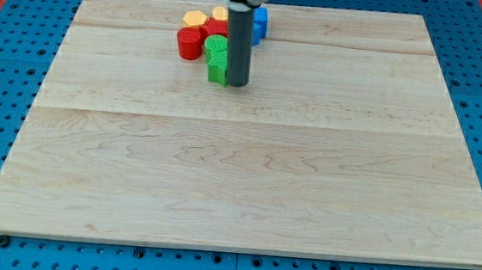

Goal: Place the green star at the bottom side of the blue triangle

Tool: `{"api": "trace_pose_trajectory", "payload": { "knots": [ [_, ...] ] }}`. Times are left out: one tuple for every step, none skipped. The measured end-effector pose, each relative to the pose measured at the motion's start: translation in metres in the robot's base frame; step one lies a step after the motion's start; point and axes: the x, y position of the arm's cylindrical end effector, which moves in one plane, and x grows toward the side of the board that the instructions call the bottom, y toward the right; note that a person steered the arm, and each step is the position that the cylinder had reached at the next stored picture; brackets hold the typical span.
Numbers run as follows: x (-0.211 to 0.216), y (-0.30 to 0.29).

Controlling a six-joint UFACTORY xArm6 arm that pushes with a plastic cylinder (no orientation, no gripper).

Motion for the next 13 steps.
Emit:
{"api": "trace_pose_trajectory", "payload": {
  "knots": [
    [0.018,-0.001],
    [0.019,-0.025],
    [0.000,-0.075],
    [-0.008,-0.016],
    [-0.008,0.020],
    [-0.012,0.029],
    [-0.022,0.029],
    [0.003,0.031],
    [0.028,-0.012],
    [-0.001,-0.024],
    [-0.011,-0.017],
    [-0.031,0.001],
    [-0.053,0.009]
  ]
}}
